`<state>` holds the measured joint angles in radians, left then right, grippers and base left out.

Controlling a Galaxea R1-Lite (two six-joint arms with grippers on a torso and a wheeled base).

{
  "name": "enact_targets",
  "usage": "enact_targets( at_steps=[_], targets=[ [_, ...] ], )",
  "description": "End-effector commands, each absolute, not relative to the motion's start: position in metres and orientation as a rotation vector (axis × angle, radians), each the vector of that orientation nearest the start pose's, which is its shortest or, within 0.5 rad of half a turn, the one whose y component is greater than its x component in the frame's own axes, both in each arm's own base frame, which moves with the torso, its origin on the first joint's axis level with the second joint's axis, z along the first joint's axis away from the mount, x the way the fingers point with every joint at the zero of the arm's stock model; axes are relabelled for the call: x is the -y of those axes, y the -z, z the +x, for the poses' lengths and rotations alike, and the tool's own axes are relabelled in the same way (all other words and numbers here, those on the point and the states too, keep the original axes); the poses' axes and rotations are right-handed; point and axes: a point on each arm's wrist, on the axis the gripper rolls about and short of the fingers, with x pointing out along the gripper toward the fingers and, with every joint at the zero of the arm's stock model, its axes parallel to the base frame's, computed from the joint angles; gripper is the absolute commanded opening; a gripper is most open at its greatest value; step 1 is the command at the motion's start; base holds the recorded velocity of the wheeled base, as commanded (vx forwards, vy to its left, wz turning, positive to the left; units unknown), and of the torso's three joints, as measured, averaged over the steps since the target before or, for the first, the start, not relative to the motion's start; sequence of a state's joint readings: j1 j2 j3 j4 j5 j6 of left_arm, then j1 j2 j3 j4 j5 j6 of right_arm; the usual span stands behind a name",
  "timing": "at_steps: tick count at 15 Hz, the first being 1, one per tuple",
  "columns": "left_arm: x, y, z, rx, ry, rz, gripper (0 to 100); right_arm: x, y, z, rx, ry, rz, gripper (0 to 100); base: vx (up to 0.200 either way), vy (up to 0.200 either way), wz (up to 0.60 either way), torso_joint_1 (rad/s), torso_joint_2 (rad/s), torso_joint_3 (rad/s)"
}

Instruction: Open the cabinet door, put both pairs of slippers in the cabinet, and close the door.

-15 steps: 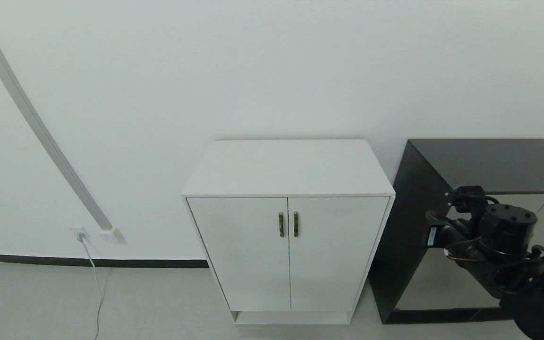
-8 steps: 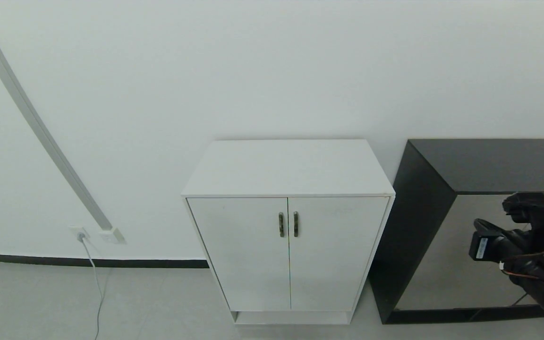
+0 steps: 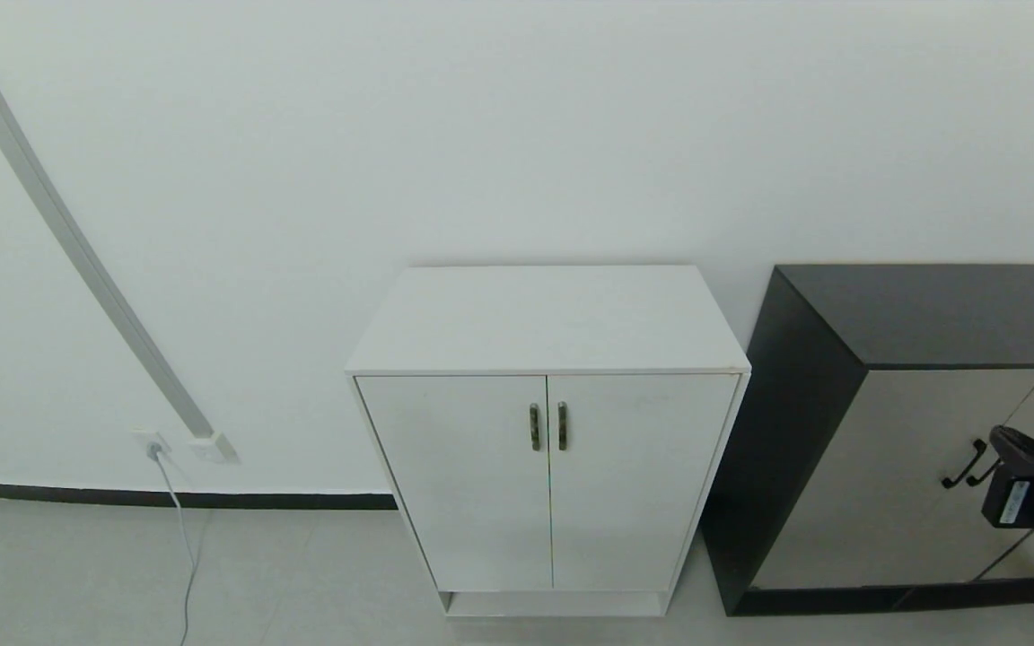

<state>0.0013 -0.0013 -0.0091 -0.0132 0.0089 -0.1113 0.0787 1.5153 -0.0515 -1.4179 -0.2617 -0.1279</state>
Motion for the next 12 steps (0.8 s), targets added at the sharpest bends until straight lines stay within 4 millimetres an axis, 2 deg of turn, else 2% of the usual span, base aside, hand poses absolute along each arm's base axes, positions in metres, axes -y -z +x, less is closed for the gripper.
enact_targets(
  at_steps=[1,7,12],
  targets=[
    [0.0,-0.079,-0.024,0.024,-0.009,-0.112,0,-0.007,-0.136,0.159,-0.028,0.172,-0.133,0,0.0,0.0,0.0,0.0,0.0,0.0],
    [0.0,-0.079,-0.024,0.024,-0.009,-0.114,0,-0.005,-0.14,0.11,-0.073,0.091,-0.136,0,0.0,0.0,0.0,0.0,0.0,0.0],
    [0.0,-0.079,-0.024,0.024,-0.009,-0.114,0,-0.002,-0.137,0.056,-0.134,0.038,-0.137,0,0.0,0.0,0.0,0.0,0.0,0.0]
  ],
)
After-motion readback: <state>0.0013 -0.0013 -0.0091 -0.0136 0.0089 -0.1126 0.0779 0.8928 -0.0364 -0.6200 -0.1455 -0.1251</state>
